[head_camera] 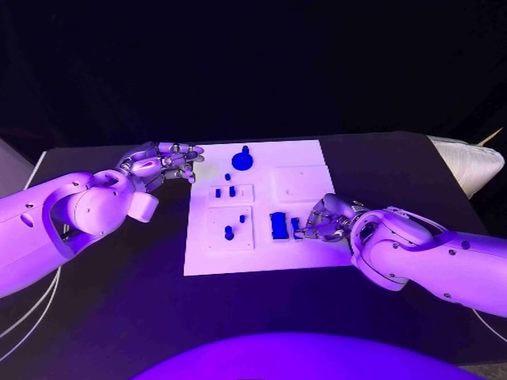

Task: Assemble the parts on the task board

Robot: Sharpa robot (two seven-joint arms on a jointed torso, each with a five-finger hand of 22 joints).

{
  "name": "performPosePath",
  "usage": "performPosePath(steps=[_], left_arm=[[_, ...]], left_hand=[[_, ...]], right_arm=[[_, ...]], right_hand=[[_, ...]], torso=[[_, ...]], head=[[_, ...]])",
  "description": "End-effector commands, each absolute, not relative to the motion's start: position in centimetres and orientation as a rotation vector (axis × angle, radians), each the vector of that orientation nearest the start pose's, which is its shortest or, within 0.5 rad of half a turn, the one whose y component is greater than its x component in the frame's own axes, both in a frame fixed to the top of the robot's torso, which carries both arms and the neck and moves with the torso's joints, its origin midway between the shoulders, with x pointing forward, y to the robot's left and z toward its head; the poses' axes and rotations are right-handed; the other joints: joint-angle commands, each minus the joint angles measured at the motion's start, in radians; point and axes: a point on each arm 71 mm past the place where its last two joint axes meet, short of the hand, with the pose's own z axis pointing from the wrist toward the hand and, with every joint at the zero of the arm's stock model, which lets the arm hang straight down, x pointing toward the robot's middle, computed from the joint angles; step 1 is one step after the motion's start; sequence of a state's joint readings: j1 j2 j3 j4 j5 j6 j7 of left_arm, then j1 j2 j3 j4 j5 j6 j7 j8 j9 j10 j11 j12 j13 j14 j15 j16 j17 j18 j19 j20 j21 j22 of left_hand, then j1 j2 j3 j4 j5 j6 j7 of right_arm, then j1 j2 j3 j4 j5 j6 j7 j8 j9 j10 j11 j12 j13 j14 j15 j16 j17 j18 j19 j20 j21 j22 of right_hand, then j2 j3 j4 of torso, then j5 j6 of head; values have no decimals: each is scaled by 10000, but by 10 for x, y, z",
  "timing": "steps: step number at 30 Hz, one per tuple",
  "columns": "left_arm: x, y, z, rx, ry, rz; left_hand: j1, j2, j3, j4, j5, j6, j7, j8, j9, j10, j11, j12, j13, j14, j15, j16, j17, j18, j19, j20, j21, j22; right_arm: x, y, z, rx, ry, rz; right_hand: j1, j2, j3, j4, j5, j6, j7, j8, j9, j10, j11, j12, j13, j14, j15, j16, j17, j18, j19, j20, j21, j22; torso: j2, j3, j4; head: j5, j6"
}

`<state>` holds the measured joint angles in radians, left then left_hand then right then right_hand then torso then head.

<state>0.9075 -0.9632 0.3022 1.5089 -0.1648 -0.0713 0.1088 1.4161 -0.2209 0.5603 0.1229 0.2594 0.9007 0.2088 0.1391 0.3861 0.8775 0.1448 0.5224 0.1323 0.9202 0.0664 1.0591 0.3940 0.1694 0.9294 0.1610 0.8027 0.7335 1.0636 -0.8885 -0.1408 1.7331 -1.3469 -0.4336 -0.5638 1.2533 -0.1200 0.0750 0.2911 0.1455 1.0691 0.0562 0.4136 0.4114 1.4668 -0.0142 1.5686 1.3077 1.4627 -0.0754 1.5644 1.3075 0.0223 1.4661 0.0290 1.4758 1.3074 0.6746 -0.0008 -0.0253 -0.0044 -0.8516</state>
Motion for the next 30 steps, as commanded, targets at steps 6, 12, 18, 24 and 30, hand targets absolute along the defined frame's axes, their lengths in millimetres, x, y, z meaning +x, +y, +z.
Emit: performPosePath(steps=[6, 12, 18, 24, 30], left_arm=[[475, 269, -208, -12222, 16174, -15364], [478, 269, -212, -12308, 16043, -15312], [483, 269, -217, -12449, 15734, -15194], [491, 271, -221, -12737, 14604, -14892], [499, 272, -226, -12760, 13126, -14568]], left_hand=[[-50, 73, 4, 27, 48, -48, -4, -65, -15, -93, 2, 64, -10, -14, 56, -44, 12, 151, 35, 1, -19, -7], [-48, 70, 6, 45, 47, -49, -6, -62, -17, -97, 1, 73, -13, -17, 56, -41, 18, 152, 45, 2, -40, -24], [-42, 71, 9, 44, 48, -45, -9, -60, -16, -93, -1, 78, -12, -17, 55, -40, 19, 152, 47, 2, -42, -26], [-24, 82, 15, 60, 41, 14, -57, -23, -5, 22, -40, 154, 5, -54, 41, -59, 21, 153, 41, -3, -80, -52], [-93, -32, 114, 357, 6, 123, -318, 126, 53, 347, -12, -409, -388, -1311, 313, -2059, -739, 59, -1179, 232, -1398, -712]], right_arm=[[411, -201, -256, 3845, 18038, 6015], [424, -212, -251, 4756, 17113, 6914], [443, -229, -249, 5769, 16120, 7389], [464, -237, -245, 6670, 15253, 8392], [486, -242, -249, 8081, 14877, 9503]], right_hand=[[-421, -250, -398, 22, 259, -393, 180, -202, -71, 1040, 126, 22, 2631, 1081, 63, 64, 2633, 29, 864, 5, -423, 2284], [-494, -74, -662, 15, 293, -545, 234, -247, -77, 1040, 174, 22, 2631, 1081, 103, 64, 2633, 51, 845, 45, -548, 2252], [-134, 179, -673, -19, 595, -802, 335, -338, -95, 759, 263, -530, 2426, 1052, 178, 3, 2521, 168, 738, 115, -1228, 2075], [934, 350, -311, -22, 971, -1200, 496, -459, -128, -985, 401, -3775, 961, 427, 299, -1414, 533, 848, -79, 262, -5656, 621], [1801, 199, 723, -16, 603, -1782, 875, -648, -306, -4066, 788, -10407, -3572, -2503, 672, -7227, -4875, 1600, -1892, 643, -12738, -3049]], torso=[[-62, -28, -31], [-194, -80, -63], [-384, -157, -138], [-549, -184, -172], [-714, -177, -167]], head=[[-14, 127], [12, 200], [120, 316], [207, 600], [347, 913]])
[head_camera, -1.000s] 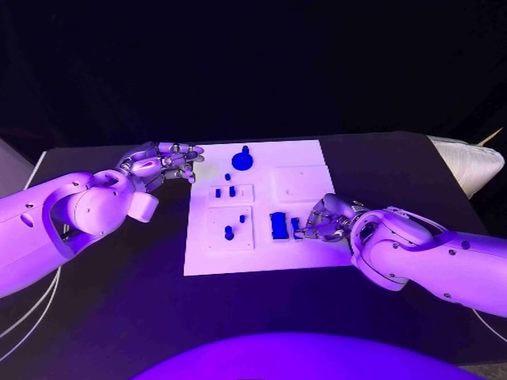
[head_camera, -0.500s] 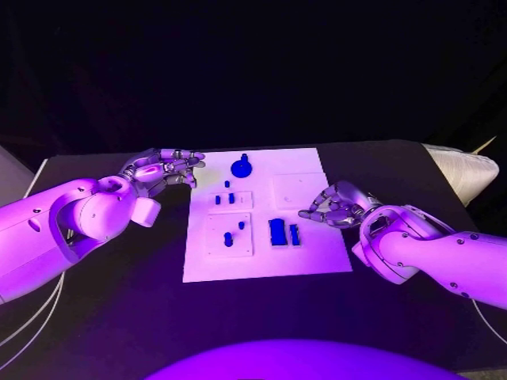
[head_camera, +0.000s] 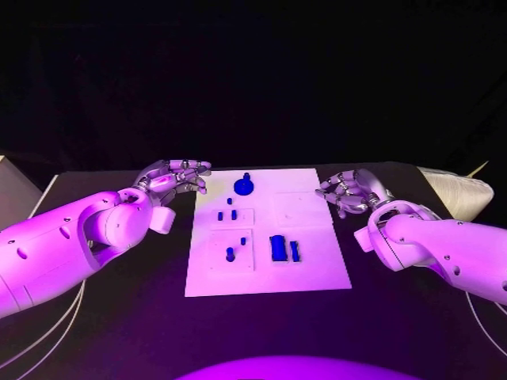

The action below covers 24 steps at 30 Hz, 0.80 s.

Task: Assemble the parts on the task board

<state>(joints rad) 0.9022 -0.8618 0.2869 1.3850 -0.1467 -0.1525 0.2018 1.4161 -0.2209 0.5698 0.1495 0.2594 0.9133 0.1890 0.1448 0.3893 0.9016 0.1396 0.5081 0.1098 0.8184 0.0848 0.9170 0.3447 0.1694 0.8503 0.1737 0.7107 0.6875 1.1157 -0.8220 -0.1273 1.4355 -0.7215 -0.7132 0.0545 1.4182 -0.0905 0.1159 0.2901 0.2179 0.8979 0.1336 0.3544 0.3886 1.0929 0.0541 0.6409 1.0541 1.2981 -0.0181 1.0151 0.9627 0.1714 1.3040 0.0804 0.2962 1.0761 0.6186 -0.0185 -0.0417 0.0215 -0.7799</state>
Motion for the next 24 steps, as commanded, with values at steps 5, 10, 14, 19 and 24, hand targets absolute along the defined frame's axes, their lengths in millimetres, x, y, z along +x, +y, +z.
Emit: performPosePath(steps=[5, 10, 14, 19, 24], left_arm=[[505, 273, -229, -12622, 12108, -14237], [503, 265, -234, -12853, 13433, -14381], [500, 256, -233, -12817, 13258, -14211], [494, 240, -230, -12721, 12938, -13838], [481, 217, -227, -12502, 12534, -13193]], left_hand=[[8, -94, 51, 320, -9, -216, -399, 66, -93, 752, 349, -2153, -473, -728, 650, -3608, -1277, 60, -1082, 802, -3420, -2303], [-5076, 2209, -5698, -1495, -2594, -9133, -1890, -1448, -3893, -9016, -1396, -5081, -1098, -8184, -848, -9170, -3447, -1694, -8503, -1737, -7107, -6875], [-6554, 2209, -5698, -1495, -2594, -9133, -1890, -1448, -3893, -9016, -1396, -5081, -1098, -8184, -848, -9170, -3447, -1694, -8503, -1737, -7107, -6875], [-14161, 2209, -5698, -1495, -2594, -9133, -1890, -1448, -3893, -9016, -1396, -5081, -1098, -8184, -848, -9170, -3447, -1694, -8503, -1737, -7107, -6875], [-14161, 2209, -5698, -1495, -2594, -9133, -1890, -1448, -3893, -9016, -1396, -5081, -1098, -8184, -848, -9170, -3447, -1694, -8503, -1737, -7107, -6875]], right_arm=[[504, -242, -251, 8914, 14648, 10410], [502, -244, -251, 8241, 14788, 8937], [498, -238, -248, 8651, 14526, 9402], [489, -225, -243, 9487, 13971, 10268], [476, -208, -234, 10740, 13110, 11365]], right_hand=[[276, -659, 2032, -62, -580, -162, 435, -482, -626, -167, 535, -4173, -5196, -1995, 651, -5013, -2825, 107, -1340, 677, -2337, -3590], [-4938, 905, -1159, -2901, -2179, -8979, -1336, -3544, -3886, -10929, -541, -6409, -10541, -12981, 181, -10151, -9627, -1714, -5692, -804, -2962, -10761], [-6437, 905, -1159, -2901, -2179, -8979, -1336, -3544, -3886, -10929, -541, -6409, -10541, -12981, 181, -10151, -9627, -1714, -13040, -804, -2962, -10761], [-14182, 905, -1159, -2901, -2179, -8979, -1336, -3544, -3886, -10929, -541, -6409, -10541, -12981, 181, -10151, -9627, -1714, -13040, -804, -2962, -10761], [-14182, 905, -1159, -2901, -2179, -8979, -1336, -3544, -3886, -10929, -541, -6409, -10541, -12981, 181, -10151, -9627, -1714, -13040, -804, -2962, -10761]], torso=[[-241, 32, 15], [-186, 19, 19], [-291, 50, 94], [-499, 112, 243], [-681, 166, 372]], head=[[184, 433], [122, 405], [59, 668], [-67, 1188], [-177, 1643]])
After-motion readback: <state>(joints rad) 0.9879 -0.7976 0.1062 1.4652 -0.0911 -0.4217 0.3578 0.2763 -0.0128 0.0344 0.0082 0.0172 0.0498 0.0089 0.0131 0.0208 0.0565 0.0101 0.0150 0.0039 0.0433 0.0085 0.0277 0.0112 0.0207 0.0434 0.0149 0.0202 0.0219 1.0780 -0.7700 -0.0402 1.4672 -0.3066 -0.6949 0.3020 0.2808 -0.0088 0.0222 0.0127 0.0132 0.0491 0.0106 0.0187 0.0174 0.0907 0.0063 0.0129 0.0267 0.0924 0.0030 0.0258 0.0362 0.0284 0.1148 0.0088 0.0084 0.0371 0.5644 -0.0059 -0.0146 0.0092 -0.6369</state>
